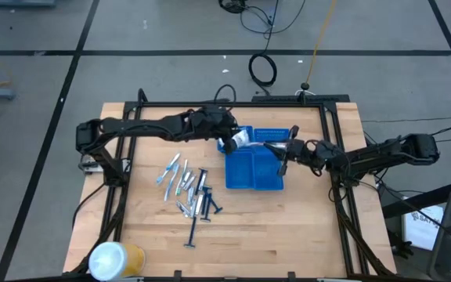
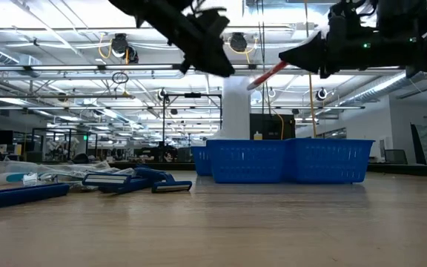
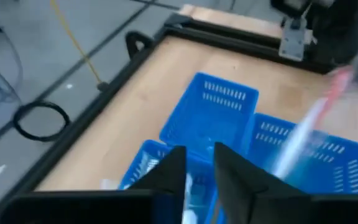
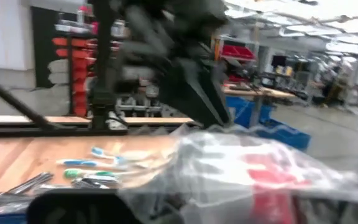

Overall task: Pick & Place Travel size toiletries
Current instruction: Put the orange toothbrush into the top right blue basket

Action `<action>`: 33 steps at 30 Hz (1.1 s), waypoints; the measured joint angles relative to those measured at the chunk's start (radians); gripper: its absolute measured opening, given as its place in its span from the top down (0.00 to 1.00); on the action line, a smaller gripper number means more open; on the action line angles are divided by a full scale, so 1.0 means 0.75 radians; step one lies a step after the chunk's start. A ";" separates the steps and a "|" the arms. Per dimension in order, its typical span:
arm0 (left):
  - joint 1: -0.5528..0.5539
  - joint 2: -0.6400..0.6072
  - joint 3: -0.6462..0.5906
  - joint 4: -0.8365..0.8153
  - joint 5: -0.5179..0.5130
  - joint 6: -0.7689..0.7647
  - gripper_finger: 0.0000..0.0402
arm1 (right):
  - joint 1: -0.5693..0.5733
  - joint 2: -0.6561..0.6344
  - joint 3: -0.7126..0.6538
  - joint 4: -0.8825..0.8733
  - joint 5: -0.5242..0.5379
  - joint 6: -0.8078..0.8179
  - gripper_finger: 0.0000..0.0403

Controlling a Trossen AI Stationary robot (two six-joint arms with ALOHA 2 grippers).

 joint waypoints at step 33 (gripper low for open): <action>-0.052 -0.204 -0.007 -0.750 -0.557 -0.280 0.56 | -0.370 -0.010 0.895 -2.356 -0.075 0.230 0.96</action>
